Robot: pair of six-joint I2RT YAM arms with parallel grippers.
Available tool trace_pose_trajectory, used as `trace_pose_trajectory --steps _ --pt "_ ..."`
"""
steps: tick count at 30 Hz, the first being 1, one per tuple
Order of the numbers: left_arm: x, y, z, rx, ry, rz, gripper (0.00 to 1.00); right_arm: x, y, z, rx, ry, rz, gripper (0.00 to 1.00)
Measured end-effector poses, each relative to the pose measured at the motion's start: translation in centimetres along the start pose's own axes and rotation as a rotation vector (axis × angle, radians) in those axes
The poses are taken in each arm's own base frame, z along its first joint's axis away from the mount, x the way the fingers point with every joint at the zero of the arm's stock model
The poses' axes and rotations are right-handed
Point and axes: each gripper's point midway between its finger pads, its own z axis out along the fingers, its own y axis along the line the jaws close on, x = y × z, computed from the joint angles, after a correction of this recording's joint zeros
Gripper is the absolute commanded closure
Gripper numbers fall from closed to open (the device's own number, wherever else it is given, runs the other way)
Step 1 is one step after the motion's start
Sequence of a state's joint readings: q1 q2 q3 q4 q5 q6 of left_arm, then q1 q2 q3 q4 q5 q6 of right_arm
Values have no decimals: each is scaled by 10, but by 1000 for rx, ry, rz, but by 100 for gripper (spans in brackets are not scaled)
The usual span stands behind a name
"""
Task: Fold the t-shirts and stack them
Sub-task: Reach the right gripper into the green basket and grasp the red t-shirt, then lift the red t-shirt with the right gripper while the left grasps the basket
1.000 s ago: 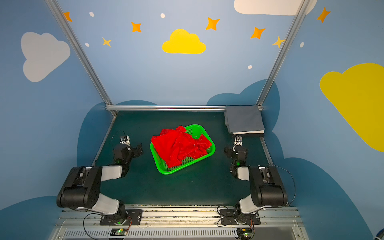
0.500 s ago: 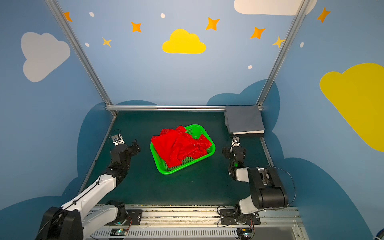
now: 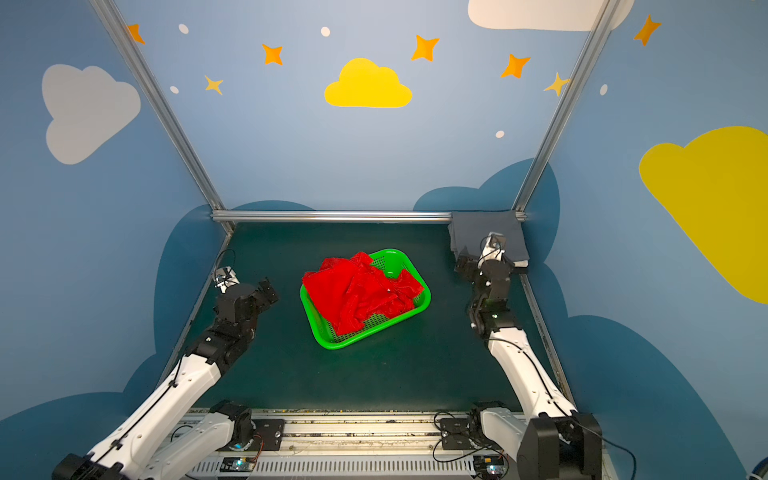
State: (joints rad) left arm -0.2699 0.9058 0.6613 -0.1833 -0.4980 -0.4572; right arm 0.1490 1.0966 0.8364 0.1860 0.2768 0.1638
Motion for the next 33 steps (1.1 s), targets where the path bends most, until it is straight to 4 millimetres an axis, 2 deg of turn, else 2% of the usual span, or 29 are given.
trace_pose_trajectory --steps 2,4,9,13,17,21,25,26,28,30,31,33 --pt "1 -6 -2 16 40 -5 0 -7 22 1 -82 55 51 2" --pt "1 -13 -5 48 78 -9 0 8 50 3 -175 160 77 2" --pt "14 -32 -14 141 199 -11 0 104 143 -2 -396 530 36 3" --pt "36 -42 -21 190 294 12 0 172 200 -14 -513 760 -46 3" --pt "47 -47 -29 232 341 10 0 220 226 -6 -542 894 -80 3" --pt "53 -43 -37 258 347 -14 0 264 234 8 -515 980 -117 3" --pt "52 -39 -45 273 337 -27 0 297 241 22 -481 1037 -163 6" --pt "51 -38 -46 275 334 -28 0 298 244 25 -476 1035 -179 15" --pt "49 -37 -49 277 327 -30 0 296 255 29 -490 1022 -205 41" --pt "48 -34 -51 277 316 -33 0 297 262 33 -503 1021 -233 75" --pt "48 -33 -52 275 311 -34 0 300 264 34 -508 1029 -246 100" --pt "47 -30 -53 272 304 -34 0 303 267 35 -517 1057 -255 100"
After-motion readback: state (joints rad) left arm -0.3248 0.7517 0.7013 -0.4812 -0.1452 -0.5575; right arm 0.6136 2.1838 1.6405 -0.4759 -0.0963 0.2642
